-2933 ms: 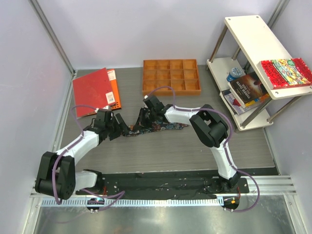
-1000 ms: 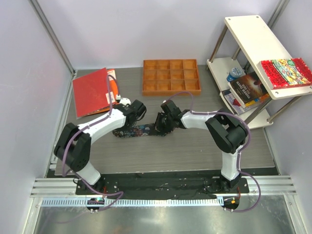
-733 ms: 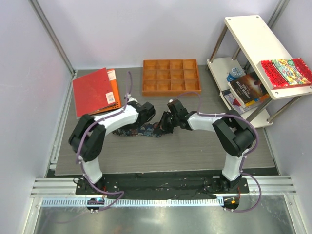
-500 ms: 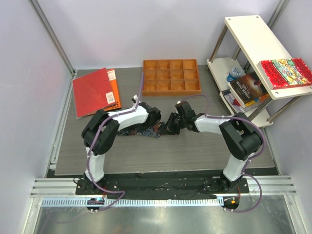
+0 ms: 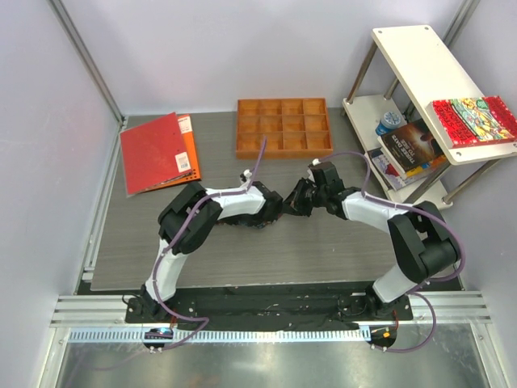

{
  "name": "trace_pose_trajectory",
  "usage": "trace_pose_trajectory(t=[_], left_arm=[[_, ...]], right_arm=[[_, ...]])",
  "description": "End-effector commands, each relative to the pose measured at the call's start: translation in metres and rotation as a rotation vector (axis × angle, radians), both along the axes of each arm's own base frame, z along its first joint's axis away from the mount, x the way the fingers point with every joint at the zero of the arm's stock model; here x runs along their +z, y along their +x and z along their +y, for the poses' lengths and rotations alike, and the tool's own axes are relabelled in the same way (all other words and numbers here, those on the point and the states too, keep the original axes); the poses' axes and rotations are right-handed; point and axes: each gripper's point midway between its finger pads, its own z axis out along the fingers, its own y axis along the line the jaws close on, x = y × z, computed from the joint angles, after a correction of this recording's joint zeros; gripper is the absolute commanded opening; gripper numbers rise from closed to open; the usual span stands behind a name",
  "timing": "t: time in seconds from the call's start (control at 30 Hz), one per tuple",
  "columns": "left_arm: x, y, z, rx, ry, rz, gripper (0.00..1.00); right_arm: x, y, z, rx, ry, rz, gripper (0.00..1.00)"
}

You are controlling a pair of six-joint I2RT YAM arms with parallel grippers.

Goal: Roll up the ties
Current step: Roll the tie at the center of the board.

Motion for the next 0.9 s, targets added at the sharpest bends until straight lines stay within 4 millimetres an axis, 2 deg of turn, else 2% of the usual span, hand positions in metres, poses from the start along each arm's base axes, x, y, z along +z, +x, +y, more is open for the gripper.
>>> trace_pose_trajectory(t=[0.0, 0.1, 0.17, 0.37, 0.5, 0.7, 0.8, 0.87], left_arm=[[-0.011, 0.007, -0.029, -0.034, -0.112, -0.005, 0.29], [-0.016, 0.003, -0.039, -0.043, -0.2, 0.03, 0.43], [-0.019, 0.001, -0.046, -0.052, -0.253, 0.056, 0.47], [-0.009, 0.002, -0.057, -0.075, -0.302, 0.085, 0.58], [0.005, 0.003, -0.07, -0.091, -0.391, 0.099, 0.67], [0.036, 0.001, -0.082, -0.104, -0.545, 0.095, 0.81], [0.054, -0.001, -0.081, -0.099, -0.659, 0.087, 0.83], [0.07, -0.003, -0.072, -0.091, -0.724, 0.063, 0.83]], right_arm=[[0.012, -0.005, -0.006, 0.013, 0.003, -0.023, 0.06], [0.015, -0.006, -0.007, 0.009, 0.0, -0.028, 0.06], [0.016, -0.005, -0.009, 0.003, -0.002, -0.028, 0.06], [0.026, -0.004, -0.008, -0.001, 0.002, -0.039, 0.06], [0.037, 0.001, -0.008, -0.006, -0.001, -0.058, 0.06], [0.052, 0.009, -0.003, 0.0, -0.011, -0.076, 0.06], [0.06, 0.013, 0.007, 0.016, -0.021, -0.091, 0.06], [0.065, 0.018, 0.017, 0.03, -0.025, -0.096, 0.06]])
